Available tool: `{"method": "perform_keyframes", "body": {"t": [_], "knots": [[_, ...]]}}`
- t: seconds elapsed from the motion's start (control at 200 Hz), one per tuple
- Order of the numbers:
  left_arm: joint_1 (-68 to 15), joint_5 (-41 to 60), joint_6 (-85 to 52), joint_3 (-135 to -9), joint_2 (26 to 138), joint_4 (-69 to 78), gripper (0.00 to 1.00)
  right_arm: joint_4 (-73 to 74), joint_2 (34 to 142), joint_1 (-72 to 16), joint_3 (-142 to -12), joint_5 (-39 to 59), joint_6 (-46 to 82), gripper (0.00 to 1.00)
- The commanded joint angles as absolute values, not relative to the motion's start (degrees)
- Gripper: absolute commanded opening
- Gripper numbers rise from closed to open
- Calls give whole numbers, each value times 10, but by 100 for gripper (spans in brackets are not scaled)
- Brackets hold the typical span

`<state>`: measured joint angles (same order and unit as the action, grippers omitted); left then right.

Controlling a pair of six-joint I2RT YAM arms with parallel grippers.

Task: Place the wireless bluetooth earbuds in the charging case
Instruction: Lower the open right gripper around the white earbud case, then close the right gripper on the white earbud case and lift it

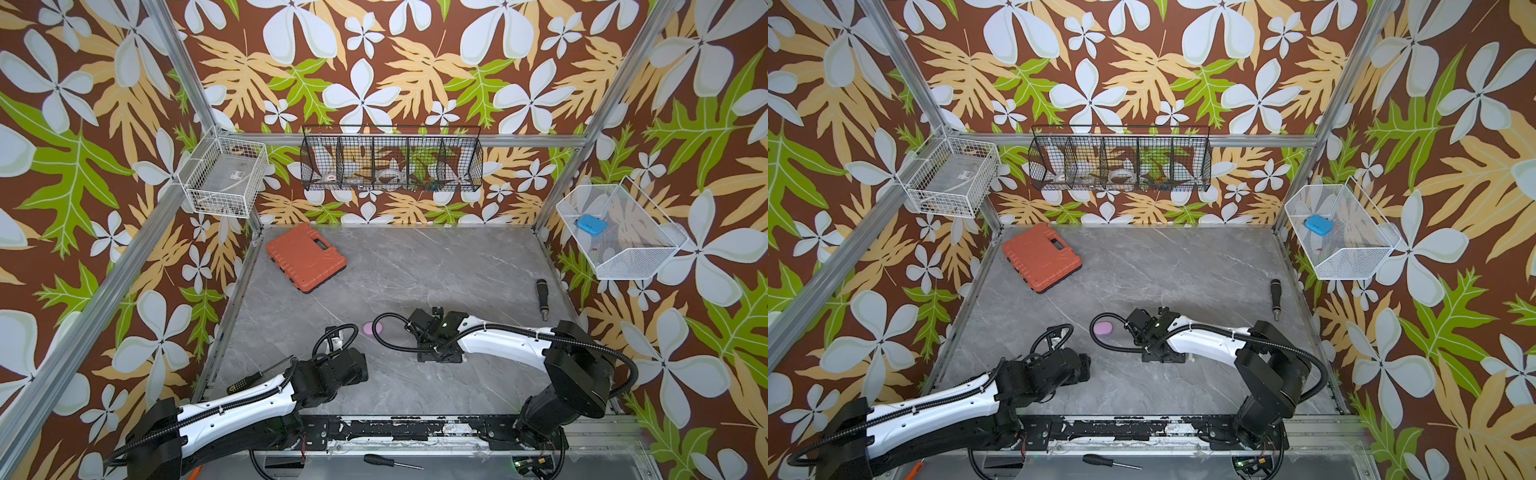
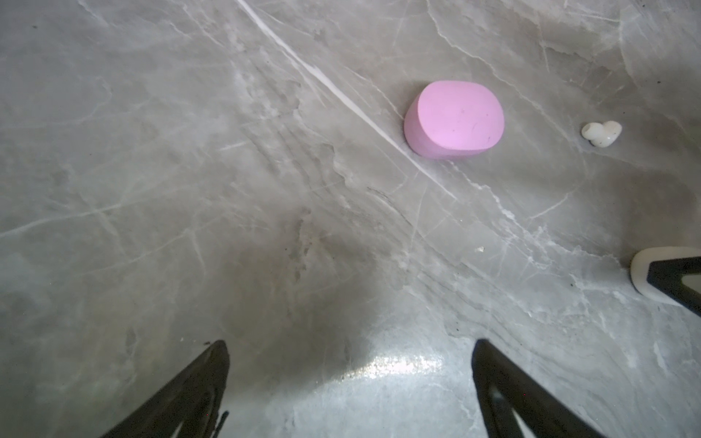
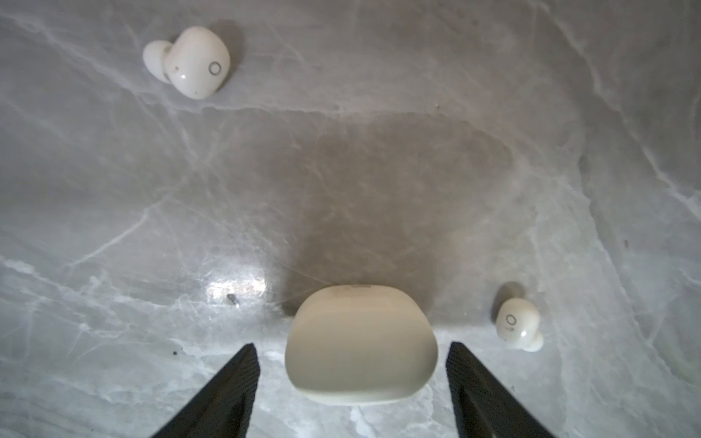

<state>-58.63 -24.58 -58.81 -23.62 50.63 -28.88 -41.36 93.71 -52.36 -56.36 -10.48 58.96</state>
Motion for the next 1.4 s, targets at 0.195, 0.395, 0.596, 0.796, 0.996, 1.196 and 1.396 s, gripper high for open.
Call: {"method": "perform_keyframes", "body": {"t": [0.195, 0.395, 0.596, 0.796, 0.996, 1.196, 1.396], "knots": [[-587, -256, -593, -241, 510, -299, 100, -408, 936, -519, -557, -110, 593, 74], [-587, -256, -592, -241, 513, -299, 100, -398, 932, -517, -547, -105, 593, 73], [-587, -258, -592, -242, 515, -299, 100, -391, 928, -514, -542, -102, 590, 70], [-587, -258, -592, -243, 524, -299, 100, -386, 926, -511, -537, -99, 587, 67], [-587, -259, -590, -248, 530, -298, 100, -379, 926, -509, -529, -96, 587, 64], [-587, -260, -589, -250, 535, -296, 100, -375, 920, -508, -525, -100, 586, 61], [-587, -258, -589, -251, 540, -295, 100, -372, 918, -508, -521, -100, 580, 61]]}}
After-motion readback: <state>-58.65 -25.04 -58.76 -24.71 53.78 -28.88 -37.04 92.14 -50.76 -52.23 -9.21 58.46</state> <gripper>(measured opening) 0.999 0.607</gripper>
